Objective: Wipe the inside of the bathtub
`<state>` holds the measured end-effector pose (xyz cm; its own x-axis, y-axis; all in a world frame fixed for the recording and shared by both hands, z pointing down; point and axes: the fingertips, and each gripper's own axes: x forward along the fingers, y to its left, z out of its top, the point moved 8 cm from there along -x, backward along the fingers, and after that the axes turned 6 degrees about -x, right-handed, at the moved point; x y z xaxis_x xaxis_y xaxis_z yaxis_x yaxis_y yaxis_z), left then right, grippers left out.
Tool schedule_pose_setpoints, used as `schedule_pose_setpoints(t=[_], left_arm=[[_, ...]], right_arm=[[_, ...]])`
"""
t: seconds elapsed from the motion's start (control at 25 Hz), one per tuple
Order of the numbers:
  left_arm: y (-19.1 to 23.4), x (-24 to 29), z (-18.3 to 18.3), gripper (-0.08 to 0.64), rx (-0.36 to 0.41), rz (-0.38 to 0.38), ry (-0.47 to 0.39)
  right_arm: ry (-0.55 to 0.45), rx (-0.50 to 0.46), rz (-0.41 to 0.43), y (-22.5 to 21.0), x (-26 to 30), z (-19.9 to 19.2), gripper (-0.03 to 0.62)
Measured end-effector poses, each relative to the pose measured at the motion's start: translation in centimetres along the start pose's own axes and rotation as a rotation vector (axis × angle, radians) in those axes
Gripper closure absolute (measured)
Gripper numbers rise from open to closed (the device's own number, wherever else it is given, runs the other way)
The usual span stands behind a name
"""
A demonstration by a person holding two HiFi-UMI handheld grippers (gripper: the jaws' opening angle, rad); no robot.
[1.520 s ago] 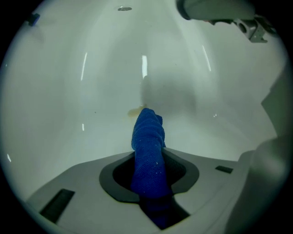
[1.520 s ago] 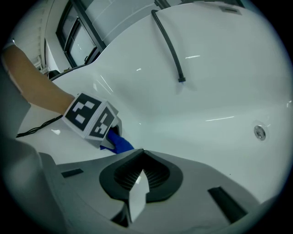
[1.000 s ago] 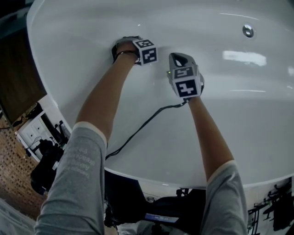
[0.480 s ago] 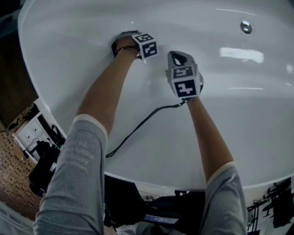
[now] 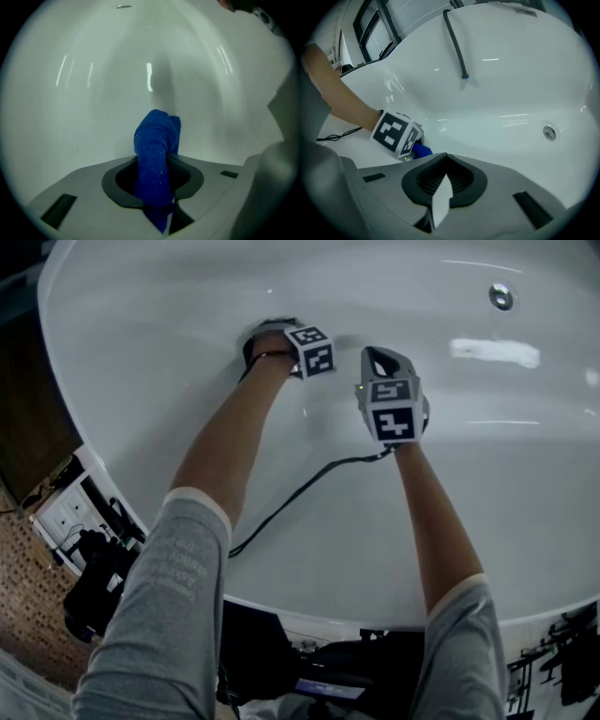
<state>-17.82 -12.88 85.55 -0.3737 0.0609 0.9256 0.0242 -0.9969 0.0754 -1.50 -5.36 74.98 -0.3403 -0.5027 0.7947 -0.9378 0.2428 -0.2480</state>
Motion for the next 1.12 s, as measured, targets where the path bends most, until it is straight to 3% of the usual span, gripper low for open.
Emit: schedule_pose_setpoints(t=[0.16,0.28,0.48,0.6,0.8,1.0,1.12], left_arm=[[-2.8,0.3,0.8,0.437,0.034,-0.005,-0.017],[-2.0,0.4,0.7,0.436,0.005,-0.016,-0.028],[4.6,-1.1,2.0,0.434,-0.088,0.154,-0.118],[6.5,-2.0,3.0,0.436,-0.105,0.175,-0.126],[2.4,-1.9,3.7,0.440,-0.068,0.122,-0.117],[-3.9,-0.1,4.6,0.439,0.009,0.088,-0.178],[-3.8,-0.4,4.7,0.437,-0.013,0.090,-0.203]], right_arm=[[-0.001,0.035,-0.033,-1.1,-0.7,-0.3,0.583],[-0.003,0.035,-0.041,-1.0,-1.1,-0.6,0.583],[-0.009,0.035,-0.040,-0.9,-1.0,-0.8,0.583],[-0.010,0.036,-0.040,-1.2,-0.9,-1.1,0.583],[0.002,0.047,-0.055,-1.8,-1.0,-1.5,0.583],[-0.014,0.049,-0.072,-1.7,-1.6,-1.1,0.583],[-0.033,0.066,-0.122,-2.5,-1.9,-1.0,0.583]])
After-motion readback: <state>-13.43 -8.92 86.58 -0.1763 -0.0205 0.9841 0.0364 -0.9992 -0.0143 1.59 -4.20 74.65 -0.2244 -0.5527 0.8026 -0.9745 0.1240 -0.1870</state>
